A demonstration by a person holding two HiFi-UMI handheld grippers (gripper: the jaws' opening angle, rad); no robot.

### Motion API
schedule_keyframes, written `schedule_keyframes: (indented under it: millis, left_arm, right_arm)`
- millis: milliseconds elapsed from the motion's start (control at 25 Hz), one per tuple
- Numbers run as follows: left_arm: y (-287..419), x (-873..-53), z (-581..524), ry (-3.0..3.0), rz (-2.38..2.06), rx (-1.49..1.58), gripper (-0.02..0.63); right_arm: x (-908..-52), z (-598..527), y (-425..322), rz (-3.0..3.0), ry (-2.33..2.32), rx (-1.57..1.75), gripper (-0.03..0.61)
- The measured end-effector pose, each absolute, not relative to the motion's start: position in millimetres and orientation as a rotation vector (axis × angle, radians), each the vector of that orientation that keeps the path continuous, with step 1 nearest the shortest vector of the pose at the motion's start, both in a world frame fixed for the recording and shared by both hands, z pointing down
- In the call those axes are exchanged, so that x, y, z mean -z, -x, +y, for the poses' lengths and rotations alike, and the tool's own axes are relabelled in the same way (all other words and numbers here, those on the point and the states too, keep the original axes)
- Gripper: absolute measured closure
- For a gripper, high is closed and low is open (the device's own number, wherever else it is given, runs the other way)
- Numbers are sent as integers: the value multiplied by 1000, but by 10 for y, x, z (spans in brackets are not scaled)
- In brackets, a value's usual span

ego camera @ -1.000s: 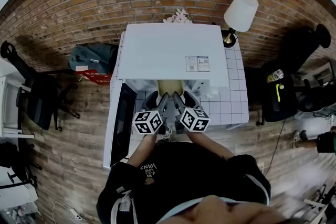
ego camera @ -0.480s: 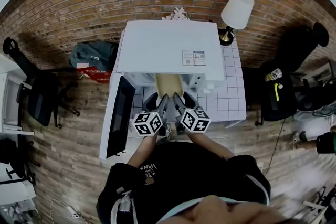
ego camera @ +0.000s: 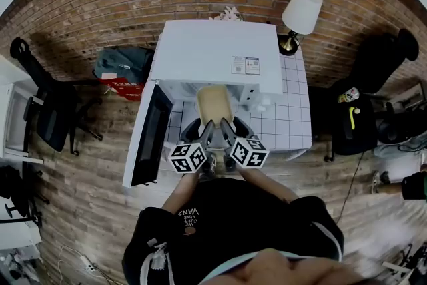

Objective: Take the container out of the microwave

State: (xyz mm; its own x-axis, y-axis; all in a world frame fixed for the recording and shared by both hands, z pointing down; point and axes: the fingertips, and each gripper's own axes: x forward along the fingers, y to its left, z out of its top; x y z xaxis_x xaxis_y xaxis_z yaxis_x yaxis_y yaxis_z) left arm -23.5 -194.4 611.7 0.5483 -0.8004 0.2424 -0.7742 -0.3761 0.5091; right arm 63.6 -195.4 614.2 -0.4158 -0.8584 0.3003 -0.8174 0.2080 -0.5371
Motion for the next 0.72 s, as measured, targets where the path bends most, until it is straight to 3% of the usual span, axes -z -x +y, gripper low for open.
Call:
schedule_keyframes:
  millis: [720]
  left_arm:
    - [185, -6071, -1444, -2204, -1297, 82, 397]
  right_arm:
    - [-6085, -1496, -683, 2447, 1616, 974, 383]
